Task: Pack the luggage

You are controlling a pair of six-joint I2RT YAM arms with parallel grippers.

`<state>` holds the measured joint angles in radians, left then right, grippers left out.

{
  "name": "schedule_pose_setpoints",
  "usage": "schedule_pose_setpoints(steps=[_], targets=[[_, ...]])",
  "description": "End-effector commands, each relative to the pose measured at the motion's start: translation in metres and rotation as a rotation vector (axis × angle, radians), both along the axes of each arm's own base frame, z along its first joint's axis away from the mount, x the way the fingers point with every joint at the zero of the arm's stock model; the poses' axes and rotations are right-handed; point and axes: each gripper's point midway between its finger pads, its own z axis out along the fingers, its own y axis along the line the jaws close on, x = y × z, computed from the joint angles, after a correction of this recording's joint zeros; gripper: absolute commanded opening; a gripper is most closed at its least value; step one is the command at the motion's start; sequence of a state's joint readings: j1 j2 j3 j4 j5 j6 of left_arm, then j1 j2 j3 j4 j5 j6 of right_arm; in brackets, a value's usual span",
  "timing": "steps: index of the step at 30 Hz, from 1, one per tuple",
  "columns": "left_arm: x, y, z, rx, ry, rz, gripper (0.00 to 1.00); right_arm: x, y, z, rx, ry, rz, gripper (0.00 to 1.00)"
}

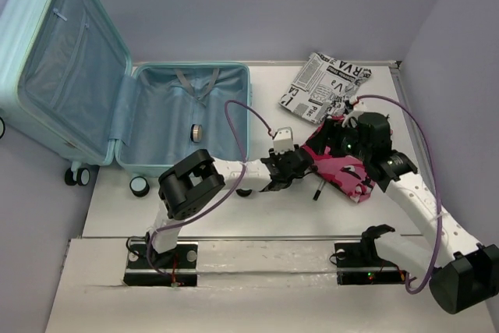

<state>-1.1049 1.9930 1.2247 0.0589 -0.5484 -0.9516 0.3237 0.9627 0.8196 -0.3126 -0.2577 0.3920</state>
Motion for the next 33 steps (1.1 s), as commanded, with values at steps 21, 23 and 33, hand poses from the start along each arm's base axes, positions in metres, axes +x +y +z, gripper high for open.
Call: schedule_pose_setpoints(steps=[21, 23, 33], targets=[[0.075, 0.267, 0.243, -0.176, -0.386, 0.415, 0.10, -0.045, -0.035, -0.137, -0.099, 0.439, -0.293, 0.66], [0.088, 0.294, 0.230, -0.170, -0.364, 0.499, 0.14, -0.048, -0.038, -0.147, -0.131, 0.461, -0.302, 0.66], [0.124, 0.342, 0.175, -0.211, -0.271, 0.645, 0.98, -0.051, -0.039, -0.177, -0.230, 0.531, -0.310, 0.62]])
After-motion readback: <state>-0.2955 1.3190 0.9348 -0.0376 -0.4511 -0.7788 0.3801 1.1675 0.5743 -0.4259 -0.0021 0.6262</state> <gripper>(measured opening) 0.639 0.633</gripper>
